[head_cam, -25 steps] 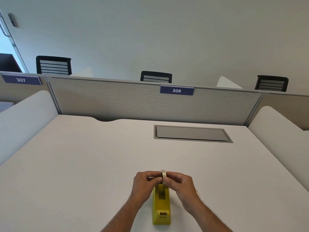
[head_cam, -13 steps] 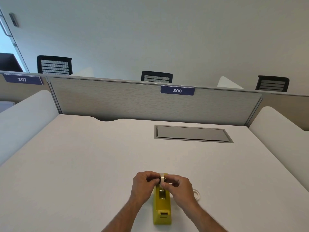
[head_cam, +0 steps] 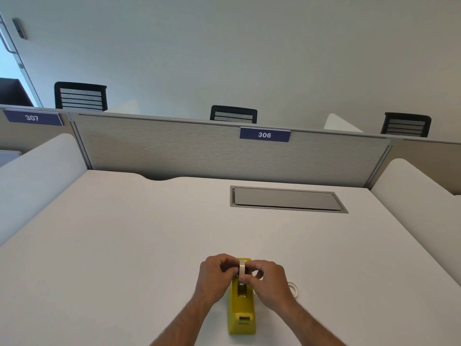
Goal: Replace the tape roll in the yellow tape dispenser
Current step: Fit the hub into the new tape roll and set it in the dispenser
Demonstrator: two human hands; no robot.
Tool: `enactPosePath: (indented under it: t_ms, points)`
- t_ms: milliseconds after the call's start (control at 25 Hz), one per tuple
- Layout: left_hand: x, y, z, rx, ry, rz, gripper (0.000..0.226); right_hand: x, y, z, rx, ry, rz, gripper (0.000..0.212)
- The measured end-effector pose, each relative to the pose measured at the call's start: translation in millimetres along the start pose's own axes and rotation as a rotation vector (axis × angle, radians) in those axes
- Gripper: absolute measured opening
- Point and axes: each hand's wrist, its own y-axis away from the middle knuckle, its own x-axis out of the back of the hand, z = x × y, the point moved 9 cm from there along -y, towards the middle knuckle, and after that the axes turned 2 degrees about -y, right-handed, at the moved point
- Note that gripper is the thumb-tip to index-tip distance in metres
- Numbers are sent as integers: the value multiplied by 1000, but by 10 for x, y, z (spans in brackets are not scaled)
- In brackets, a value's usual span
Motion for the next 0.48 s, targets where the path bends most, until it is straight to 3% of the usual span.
enactPosePath:
  t_ms: [480]
  points:
    - [-7,16,-53,30,-4,19,17,-39,-46,-38,6,123,-65,25]
